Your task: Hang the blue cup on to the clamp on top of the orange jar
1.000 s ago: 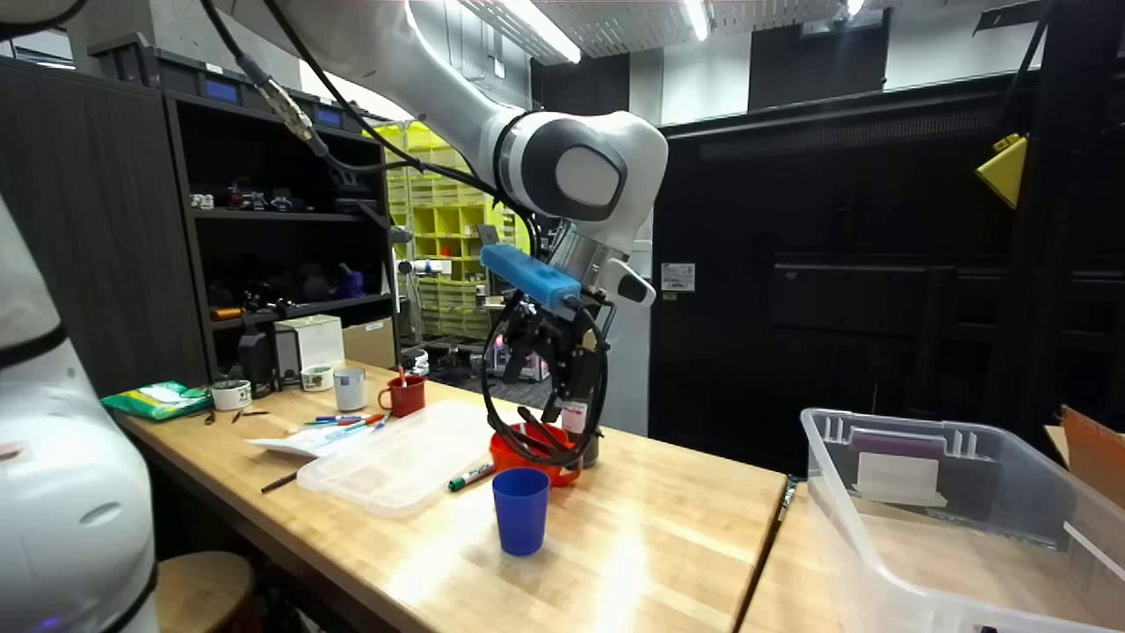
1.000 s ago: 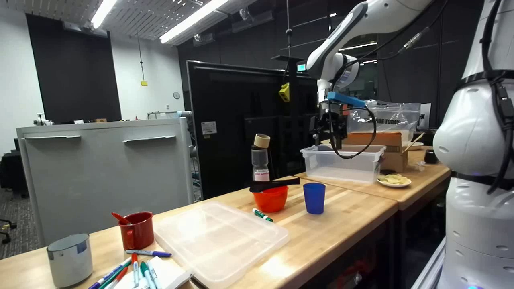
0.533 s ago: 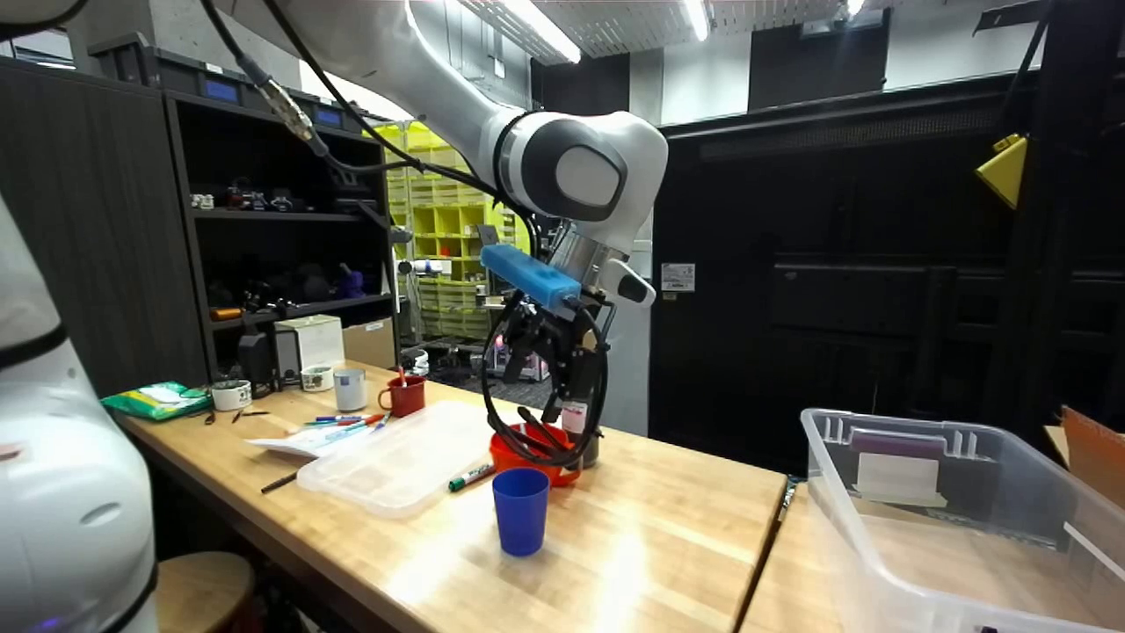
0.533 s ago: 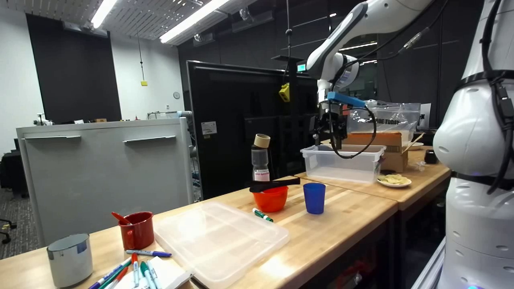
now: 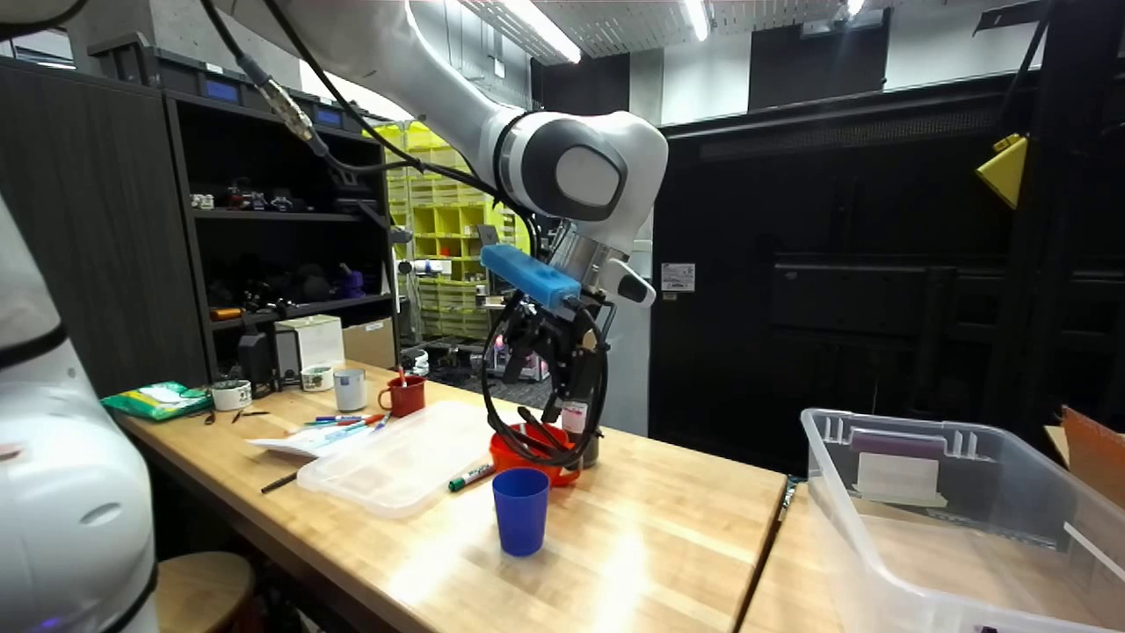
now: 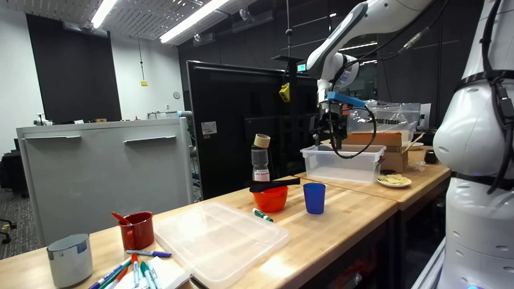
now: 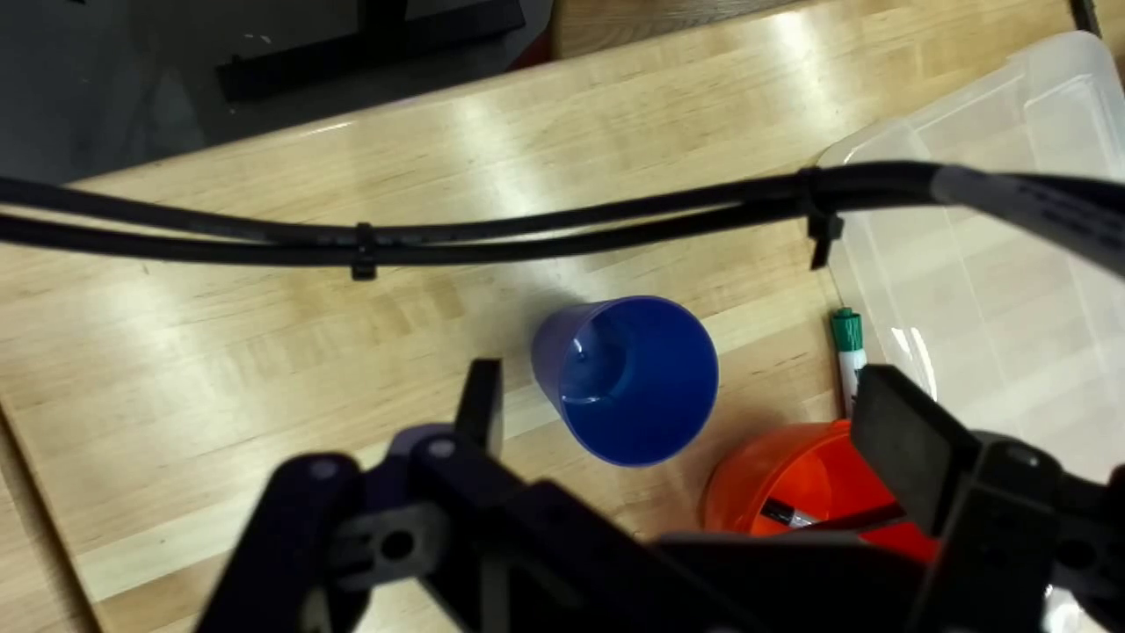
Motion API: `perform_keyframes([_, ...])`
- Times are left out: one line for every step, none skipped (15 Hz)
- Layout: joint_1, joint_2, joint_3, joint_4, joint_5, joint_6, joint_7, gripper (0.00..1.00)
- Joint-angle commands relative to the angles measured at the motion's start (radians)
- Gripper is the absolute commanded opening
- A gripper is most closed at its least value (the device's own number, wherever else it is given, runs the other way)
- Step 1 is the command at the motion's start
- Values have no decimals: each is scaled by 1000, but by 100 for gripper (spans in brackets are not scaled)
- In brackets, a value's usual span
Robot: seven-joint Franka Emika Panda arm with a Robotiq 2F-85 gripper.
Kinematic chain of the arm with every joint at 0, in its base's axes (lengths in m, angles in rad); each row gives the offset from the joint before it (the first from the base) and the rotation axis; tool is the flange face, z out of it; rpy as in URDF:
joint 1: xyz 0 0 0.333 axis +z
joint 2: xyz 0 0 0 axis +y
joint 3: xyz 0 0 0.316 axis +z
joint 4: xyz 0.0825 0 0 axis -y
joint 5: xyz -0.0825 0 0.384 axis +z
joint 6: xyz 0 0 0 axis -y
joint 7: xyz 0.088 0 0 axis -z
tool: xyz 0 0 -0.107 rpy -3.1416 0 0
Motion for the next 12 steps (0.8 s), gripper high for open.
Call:
perform_keyframes([-31,3,28,2,5,-3,-5,100])
perform_keyframes([-31,3,28,2,5,-3,-5,100])
perform_keyframes([-31,3,28,2,5,-3,-5,100])
perform_keyframes([-31,3,28,2,5,-3,-5,100])
perform_keyframes([-31,3,28,2,5,-3,-5,100])
perform_keyframes([-31,-2,31,-3,4,9,7,100])
perform_keyframes([-33,-5,35,-8,2,20,13,100])
perform_keyframes([-37,-7,41,-14,-1,37,34,100])
perform_keyframes([-40,-8,48,-20,-5,57,49,100])
perform_keyframes([-42,-11,55,-31,-9,84,65,100])
perform_keyframes([-44,-11,61,-39,-12,107,77,100])
perform_keyframes([-46,-13,68,-53,-15,142,90,100])
